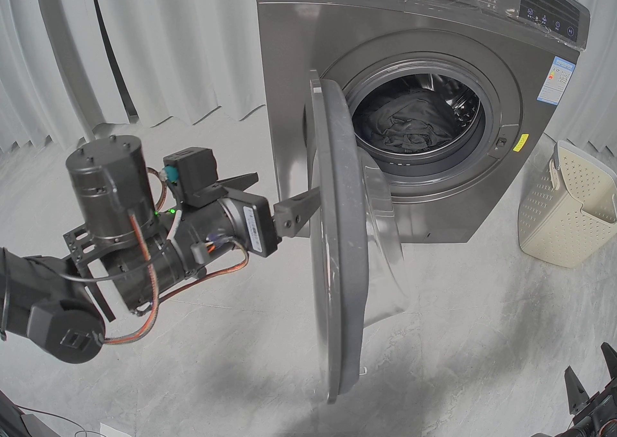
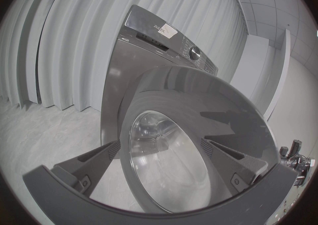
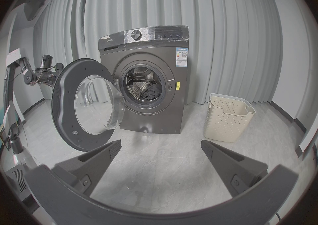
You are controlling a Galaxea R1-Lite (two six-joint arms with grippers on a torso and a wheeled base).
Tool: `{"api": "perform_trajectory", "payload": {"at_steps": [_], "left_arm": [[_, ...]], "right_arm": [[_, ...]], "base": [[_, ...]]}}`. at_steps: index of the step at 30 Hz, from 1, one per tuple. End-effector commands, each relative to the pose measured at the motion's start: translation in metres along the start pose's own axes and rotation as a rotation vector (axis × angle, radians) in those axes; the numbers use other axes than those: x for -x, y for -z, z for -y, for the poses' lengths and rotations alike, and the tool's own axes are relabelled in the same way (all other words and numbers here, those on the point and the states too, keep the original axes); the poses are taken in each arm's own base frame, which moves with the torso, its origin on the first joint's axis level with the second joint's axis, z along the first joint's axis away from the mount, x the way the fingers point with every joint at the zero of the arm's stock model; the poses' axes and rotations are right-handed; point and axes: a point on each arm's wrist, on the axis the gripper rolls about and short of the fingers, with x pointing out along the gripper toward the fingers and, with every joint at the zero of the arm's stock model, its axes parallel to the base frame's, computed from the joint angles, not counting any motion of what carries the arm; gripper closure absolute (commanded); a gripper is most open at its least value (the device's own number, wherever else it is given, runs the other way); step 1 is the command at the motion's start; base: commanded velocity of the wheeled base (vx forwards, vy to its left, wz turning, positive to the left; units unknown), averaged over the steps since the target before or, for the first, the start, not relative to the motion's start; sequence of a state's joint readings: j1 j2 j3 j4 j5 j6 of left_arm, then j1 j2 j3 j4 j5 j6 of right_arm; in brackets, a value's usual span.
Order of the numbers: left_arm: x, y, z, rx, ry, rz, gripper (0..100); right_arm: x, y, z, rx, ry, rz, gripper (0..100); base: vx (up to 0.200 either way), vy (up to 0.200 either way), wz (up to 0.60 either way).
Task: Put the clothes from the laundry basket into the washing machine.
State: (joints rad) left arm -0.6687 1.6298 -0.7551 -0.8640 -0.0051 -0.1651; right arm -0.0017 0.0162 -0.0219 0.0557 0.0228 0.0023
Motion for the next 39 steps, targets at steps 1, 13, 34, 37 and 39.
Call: {"api": "perform_trajectory", "payload": {"at_steps": [1, 13, 34, 37, 39], "left_arm": [[-0.034, 0.007, 0.0, 0.002, -0.002, -0.009, 0], [-0.073, 0.01, 0.007, 0.002, 0.019, 0.014, 0], [-0.144, 0.009, 0.009, 0.012, 0.012, 0.097, 0], [-0.154, 0.001, 0.004, 0.03, -0.001, 0.143, 0], [-0.159, -0.006, 0.002, 0.051, -0.023, 0.175, 0]], "right_arm": [[0.001, 0.0, 0.0, 0.001, 0.0, 0.015, 0], [0.001, 0.001, 0.0, 0.0, 0.0, 0.013, 0], [0.001, 0.0, 0.0, 0.001, 0.0, 0.016, 0], [0.001, 0.0, 0.0, 0.001, 0.0, 0.015, 0], [0.001, 0.0, 0.0, 0.001, 0.0, 0.015, 0]], "base": [[0.0, 0.0, 0.0], [0.0, 0.0, 0.0], [0.0, 0.0, 0.0], [0.0, 0.0, 0.0], [0.0, 0.0, 0.0]]}}
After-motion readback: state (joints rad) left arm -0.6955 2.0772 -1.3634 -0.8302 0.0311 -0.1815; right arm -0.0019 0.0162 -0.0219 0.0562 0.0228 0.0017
